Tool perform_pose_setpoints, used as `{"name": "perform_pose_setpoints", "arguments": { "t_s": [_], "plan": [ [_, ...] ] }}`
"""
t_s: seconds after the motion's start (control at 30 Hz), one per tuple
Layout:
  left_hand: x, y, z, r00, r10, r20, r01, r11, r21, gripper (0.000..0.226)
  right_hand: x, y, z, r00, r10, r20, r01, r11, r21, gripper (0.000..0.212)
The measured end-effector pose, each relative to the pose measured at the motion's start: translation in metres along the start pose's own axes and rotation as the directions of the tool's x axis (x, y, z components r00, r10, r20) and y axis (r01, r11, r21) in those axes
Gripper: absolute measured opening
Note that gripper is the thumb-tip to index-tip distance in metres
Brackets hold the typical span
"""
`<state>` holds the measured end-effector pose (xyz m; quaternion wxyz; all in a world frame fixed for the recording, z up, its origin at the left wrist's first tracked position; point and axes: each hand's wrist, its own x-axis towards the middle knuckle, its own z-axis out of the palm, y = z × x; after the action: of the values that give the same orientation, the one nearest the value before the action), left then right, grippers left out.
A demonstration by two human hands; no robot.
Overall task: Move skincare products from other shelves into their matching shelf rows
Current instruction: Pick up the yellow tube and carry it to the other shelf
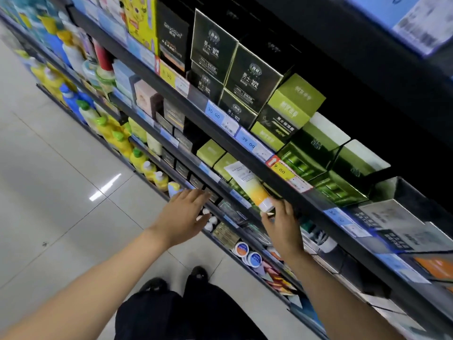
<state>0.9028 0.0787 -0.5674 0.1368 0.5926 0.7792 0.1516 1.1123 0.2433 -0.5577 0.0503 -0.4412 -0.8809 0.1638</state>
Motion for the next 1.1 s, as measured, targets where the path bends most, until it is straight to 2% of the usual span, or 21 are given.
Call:
{"name": "perform_pose_setpoints", "arguments": {
  "t_s": [0.13, 0.23, 0.3, 0.4, 0.43, 0.47, 0.53, 0.63, 0.7, 0.77, 0.93, 1.03, 1.1],
  "plan": [
    [0.002, 0.002, -0.009, 0.996, -0.002, 0.084, 0.016, 0.986, -0.167, 0.053, -0.030, -0.016, -0.003, 0.997, -0.035, -0.071, 0.039, 0.998, 0.053, 0.043],
    [-0.004, 0.002, -0.018, 0.978, -0.045, 0.204, 0.112, 0.939, -0.325, 0.051, -0.057, -0.035, -0.012, 0.987, -0.054, -0.150, 0.068, 0.994, 0.084, 0.040],
    [-0.006, 0.005, -0.028, 0.931, -0.103, 0.350, 0.256, 0.869, -0.424, 0.050, -0.075, -0.050, -0.019, 0.977, -0.082, -0.196, 0.104, 0.989, 0.104, 0.036],
    [-0.007, 0.012, -0.040, 0.788, -0.147, 0.598, 0.502, 0.715, -0.486, 0.057, -0.101, -0.074, -0.030, 0.979, -0.036, -0.199, 0.068, 0.985, 0.157, 0.039],
    [-0.010, 0.014, -0.043, 0.765, -0.126, 0.631, 0.536, 0.667, -0.517, 0.060, -0.108, -0.082, -0.034, 0.976, -0.019, -0.216, 0.055, 0.985, 0.162, 0.041],
    [-0.012, 0.014, -0.045, 0.771, -0.087, 0.631, 0.535, 0.626, -0.568, 0.061, -0.115, -0.090, -0.038, 0.969, -0.013, -0.245, 0.054, 0.986, 0.158, 0.042],
    [-0.017, 0.019, -0.055, 0.822, -0.024, 0.569, 0.486, 0.550, -0.679, 0.055, -0.127, -0.103, -0.048, 0.952, -0.021, -0.306, 0.069, 0.987, 0.146, 0.042],
    [-0.019, 0.036, -0.077, 0.870, 0.003, 0.494, 0.464, 0.336, -0.820, 0.058, -0.144, -0.117, -0.063, 0.933, 0.006, -0.360, 0.049, 0.988, 0.144, 0.040],
    [-0.022, 0.055, -0.092, 0.907, 0.034, 0.419, 0.399, 0.244, -0.884, 0.036, -0.158, -0.122, -0.072, 0.922, 0.021, -0.386, 0.038, 0.989, 0.145, 0.040],
    [-0.025, 0.079, -0.109, 0.933, 0.065, 0.354, 0.334, 0.214, -0.918, 0.024, -0.172, -0.127, -0.085, 0.909, 0.030, -0.416, 0.026, 0.991, 0.129, 0.040],
    [-0.033, 0.141, -0.149, 0.957, 0.240, 0.163, 0.103, 0.246, -0.964, 0.020, -0.207, -0.133, -0.133, 0.858, 0.116, -0.501, -0.055, 0.989, 0.135, 0.045],
    [-0.038, 0.187, -0.174, 0.931, 0.363, 0.026, -0.077, 0.268, -0.960, 0.019, -0.230, -0.129, -0.174, 0.824, 0.162, -0.543, -0.090, 0.984, 0.156, 0.047],
    [-0.043, 0.220, -0.189, 0.900, 0.433, -0.043, -0.162, 0.243, -0.956, 0.021, -0.248, -0.122, -0.203, 0.778, 0.214, -0.591, -0.127, 0.975, 0.185, 0.052]
  ]
}}
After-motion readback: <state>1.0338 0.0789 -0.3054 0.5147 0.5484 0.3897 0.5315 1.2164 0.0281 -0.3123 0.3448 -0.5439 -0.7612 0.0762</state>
